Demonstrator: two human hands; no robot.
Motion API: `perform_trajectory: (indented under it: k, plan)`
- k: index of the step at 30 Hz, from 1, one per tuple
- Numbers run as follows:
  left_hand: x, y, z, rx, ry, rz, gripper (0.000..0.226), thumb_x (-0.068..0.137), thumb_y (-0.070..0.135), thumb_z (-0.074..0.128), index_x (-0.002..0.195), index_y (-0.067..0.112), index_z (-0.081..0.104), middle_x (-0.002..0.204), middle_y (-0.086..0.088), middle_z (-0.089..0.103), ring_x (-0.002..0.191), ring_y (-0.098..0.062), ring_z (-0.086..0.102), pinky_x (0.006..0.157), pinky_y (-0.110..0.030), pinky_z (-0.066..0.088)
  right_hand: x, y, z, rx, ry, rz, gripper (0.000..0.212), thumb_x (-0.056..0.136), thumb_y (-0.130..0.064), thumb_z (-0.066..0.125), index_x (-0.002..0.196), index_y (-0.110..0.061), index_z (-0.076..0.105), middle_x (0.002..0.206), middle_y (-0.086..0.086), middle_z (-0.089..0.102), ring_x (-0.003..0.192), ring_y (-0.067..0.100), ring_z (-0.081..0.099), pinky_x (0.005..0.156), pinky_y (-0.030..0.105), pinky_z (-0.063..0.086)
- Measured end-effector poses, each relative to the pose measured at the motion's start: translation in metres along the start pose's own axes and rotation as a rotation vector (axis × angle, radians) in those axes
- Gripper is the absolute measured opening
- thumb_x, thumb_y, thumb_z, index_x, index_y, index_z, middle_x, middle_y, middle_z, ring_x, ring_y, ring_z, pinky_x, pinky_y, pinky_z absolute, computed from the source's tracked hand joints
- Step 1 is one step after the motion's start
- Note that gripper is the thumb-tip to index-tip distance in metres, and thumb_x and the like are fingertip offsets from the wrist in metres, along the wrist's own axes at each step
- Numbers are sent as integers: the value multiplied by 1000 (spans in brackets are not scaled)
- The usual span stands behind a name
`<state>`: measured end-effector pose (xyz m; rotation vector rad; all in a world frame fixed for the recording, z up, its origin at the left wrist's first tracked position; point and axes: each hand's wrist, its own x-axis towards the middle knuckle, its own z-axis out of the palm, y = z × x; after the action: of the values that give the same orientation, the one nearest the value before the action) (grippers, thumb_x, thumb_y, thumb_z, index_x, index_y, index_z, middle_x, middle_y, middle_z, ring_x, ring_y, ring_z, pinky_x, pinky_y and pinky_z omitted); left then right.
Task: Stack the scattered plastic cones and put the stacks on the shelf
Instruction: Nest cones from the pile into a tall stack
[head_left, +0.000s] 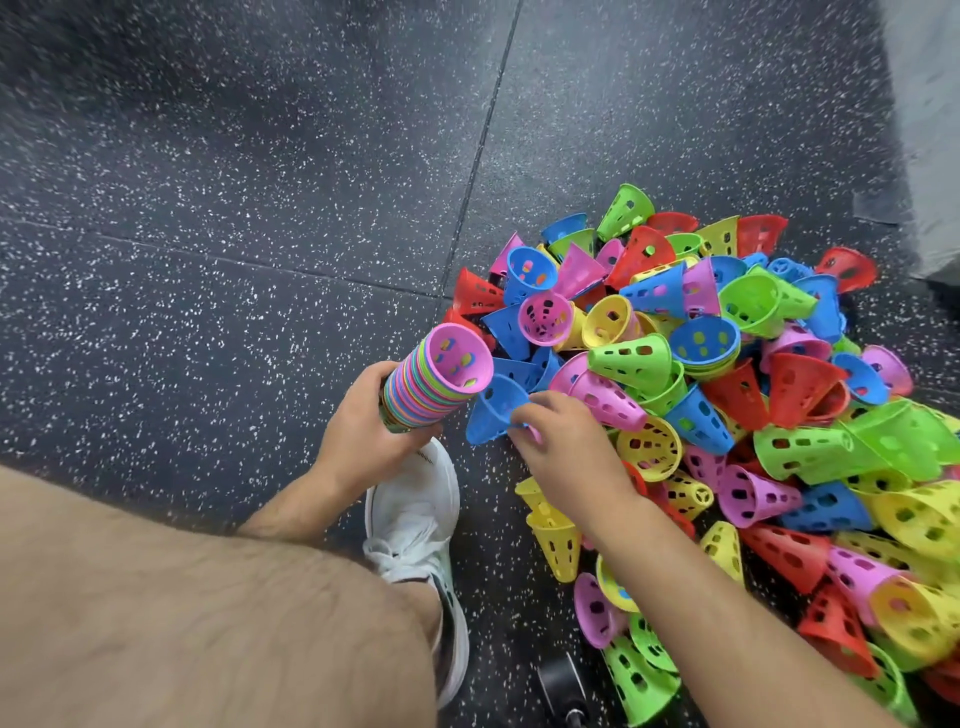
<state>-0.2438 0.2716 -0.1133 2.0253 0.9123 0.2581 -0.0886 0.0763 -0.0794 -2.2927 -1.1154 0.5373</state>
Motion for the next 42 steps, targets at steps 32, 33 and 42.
perform_trajectory:
  k: [32,33,42]
  plan:
    - [6,-31,-28,11,105,-218,69,58,61,81,118,45,53,113,24,65,102,0,64,89,-41,54,148,-13,39,-387,-263,-153,58,92,-8,57,146,-24,42,141,9,39,126,33,41,90,42,49]
    - [7,-32,-31,16,108,-219,67,58,60,81,117,47,52,112,26,65,101,3,63,88,-40,54,150,-11,43,-393,-254,-150,52,92,-8,57,141,-21,45,136,9,42,123,33,43,86,42,49]
    - [21,-32,-30,14,103,-252,67,59,56,82,118,45,52,111,26,66,99,3,64,88,-42,55,128,-22,10,-121,120,-153,20,95,-26,63,102,-7,62,112,9,57,99,33,54,78,46,47]
